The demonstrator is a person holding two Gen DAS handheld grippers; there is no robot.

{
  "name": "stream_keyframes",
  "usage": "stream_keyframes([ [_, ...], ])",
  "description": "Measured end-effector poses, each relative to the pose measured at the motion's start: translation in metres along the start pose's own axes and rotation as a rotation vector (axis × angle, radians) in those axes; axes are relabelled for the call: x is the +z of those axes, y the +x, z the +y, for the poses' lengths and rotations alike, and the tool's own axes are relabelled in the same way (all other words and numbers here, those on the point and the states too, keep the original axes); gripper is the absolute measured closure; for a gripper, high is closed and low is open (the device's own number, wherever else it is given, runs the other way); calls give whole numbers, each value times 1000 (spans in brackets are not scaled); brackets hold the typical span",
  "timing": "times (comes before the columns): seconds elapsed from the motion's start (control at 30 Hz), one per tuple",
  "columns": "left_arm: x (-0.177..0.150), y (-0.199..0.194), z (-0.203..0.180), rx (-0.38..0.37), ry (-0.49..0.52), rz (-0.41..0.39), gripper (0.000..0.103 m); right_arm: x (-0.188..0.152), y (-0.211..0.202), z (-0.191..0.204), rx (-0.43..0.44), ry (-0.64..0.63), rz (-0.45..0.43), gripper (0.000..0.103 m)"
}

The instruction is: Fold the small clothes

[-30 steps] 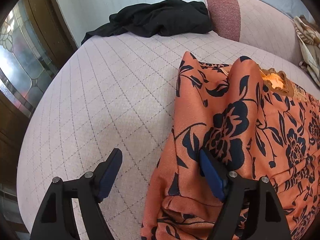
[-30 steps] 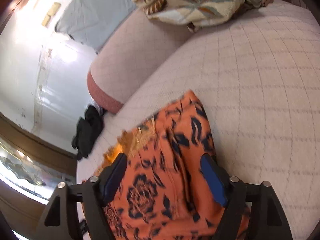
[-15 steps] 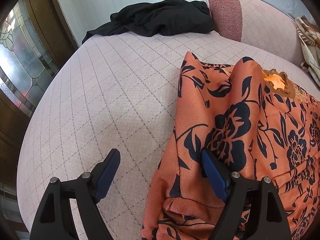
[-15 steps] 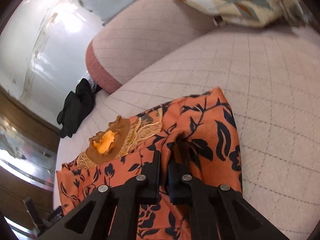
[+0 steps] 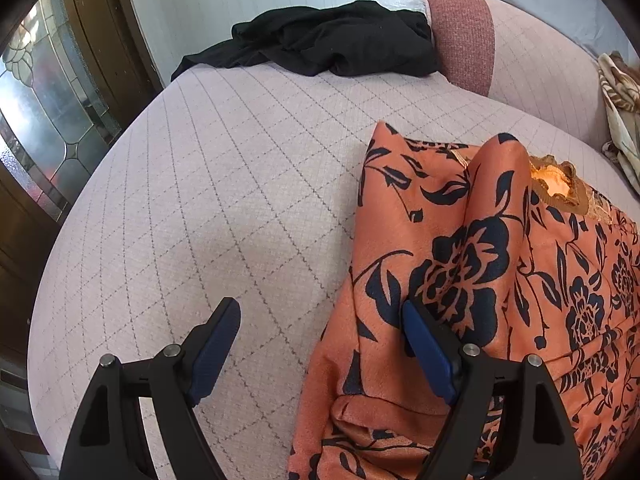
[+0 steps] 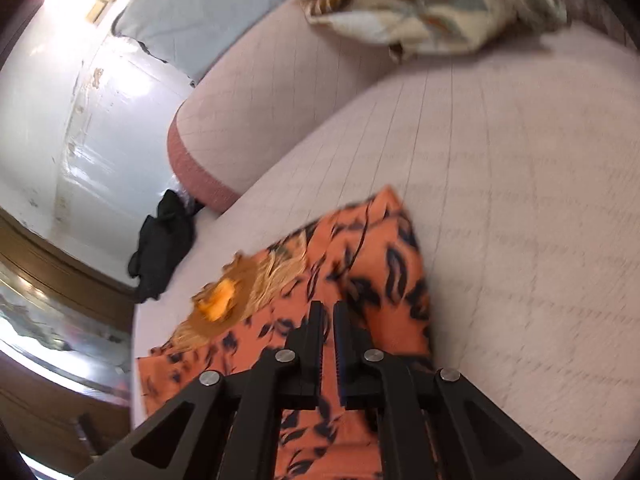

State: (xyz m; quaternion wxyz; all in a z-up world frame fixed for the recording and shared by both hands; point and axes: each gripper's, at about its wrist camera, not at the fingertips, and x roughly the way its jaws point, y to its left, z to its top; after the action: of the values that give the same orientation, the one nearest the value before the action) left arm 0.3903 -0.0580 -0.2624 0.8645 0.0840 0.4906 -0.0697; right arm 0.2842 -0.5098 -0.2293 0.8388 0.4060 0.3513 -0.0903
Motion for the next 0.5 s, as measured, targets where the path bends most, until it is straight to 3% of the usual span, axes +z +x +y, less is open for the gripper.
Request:
stream_keyframes([
  [0.2,-3,-1,-8,18,33,-14,20,-9,9,1,7,-56,84,96],
  [0.37,-4,-6,-16,15,58,-48,28,-22,-18,-9,83,-74,37,93],
  [0.4,-4,-5,-17,19,60,-46,28,-25,-27,-11,116,-67,14,86],
  [0.43,-5,-4,-18,24,60,-42,28,-27,-32,-13,132,-64,5,56],
  [0.47,-5,-2,-19,25,60,-34,27,-30,-37,-15,153,-50,-2,13],
  [0.5,-5,-2,-18,23,61,-29,27,-32,-41,-18,169,-36,-22,6],
])
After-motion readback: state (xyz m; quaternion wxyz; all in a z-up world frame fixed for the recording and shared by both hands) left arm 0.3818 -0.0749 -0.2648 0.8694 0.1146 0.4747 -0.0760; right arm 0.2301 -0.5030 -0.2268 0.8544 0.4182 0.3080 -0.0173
